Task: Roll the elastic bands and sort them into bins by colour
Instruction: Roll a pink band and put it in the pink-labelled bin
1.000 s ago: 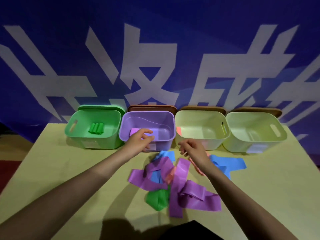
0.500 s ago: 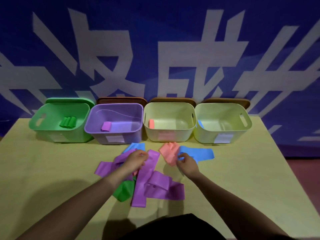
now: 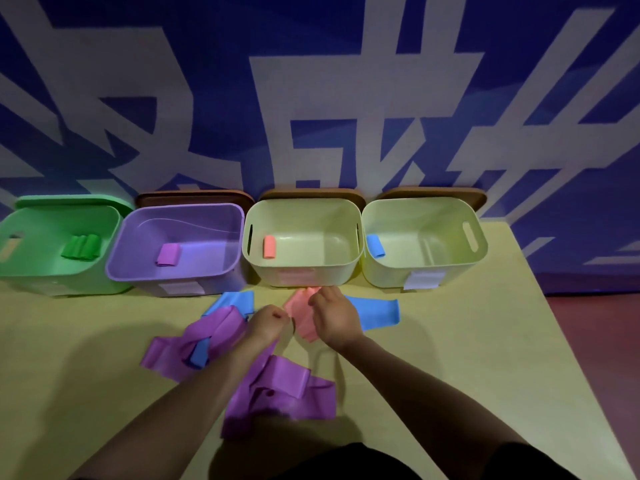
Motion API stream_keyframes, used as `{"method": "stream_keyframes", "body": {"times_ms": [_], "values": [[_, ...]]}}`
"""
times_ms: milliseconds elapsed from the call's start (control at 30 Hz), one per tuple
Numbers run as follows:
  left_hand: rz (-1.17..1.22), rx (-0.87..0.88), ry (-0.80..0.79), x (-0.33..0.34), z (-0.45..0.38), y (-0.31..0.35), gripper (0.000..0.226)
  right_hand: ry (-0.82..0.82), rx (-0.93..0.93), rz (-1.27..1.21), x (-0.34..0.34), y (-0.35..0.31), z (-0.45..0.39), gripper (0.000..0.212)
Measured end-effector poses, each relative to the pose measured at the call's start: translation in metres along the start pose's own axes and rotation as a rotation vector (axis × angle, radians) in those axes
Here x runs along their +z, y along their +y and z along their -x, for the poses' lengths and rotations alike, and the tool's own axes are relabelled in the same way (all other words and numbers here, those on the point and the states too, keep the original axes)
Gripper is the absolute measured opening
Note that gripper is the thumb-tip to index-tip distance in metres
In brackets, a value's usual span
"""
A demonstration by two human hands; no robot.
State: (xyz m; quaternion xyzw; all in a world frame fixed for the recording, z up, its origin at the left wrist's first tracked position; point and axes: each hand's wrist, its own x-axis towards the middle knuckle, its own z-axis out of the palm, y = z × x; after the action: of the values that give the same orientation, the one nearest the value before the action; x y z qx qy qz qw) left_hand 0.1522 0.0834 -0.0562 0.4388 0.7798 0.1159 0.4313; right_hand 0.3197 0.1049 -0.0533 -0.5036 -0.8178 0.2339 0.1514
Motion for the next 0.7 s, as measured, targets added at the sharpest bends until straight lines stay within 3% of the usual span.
{"method": "stream_keyframes", "body": {"times_ms": [100, 200, 333, 500, 700], "values": [[-0.103, 0.052, 0.009, 0.011, -0.002, -0.004, 0.028, -0.23, 0.002, 0.168, 0.003, 0.006, -0.013, 0.035], [-0.13, 0.072, 0.029, 0.019, -0.005, -0.006, 0.017, -0.405, 0.165, 0.288, 0.01, 0.01, -0.015, 0.044], [0.019, 0.012, -0.026, 0.016, -0.007, -0.004, 0.022, -0.316, 0.225, 0.237, 0.016, 0.009, -0.014, 0.025], [0.359, -0.168, -0.177, 0.003, 0.008, 0.003, 0.026, -0.143, 0.236, -0.018, 0.001, 0.015, -0.012, 0.016], [0.644, 0.001, -0.092, -0.011, 0.044, 0.037, 0.024, 0.059, 0.141, -0.312, -0.036, -0.009, -0.011, 0.012]]}}
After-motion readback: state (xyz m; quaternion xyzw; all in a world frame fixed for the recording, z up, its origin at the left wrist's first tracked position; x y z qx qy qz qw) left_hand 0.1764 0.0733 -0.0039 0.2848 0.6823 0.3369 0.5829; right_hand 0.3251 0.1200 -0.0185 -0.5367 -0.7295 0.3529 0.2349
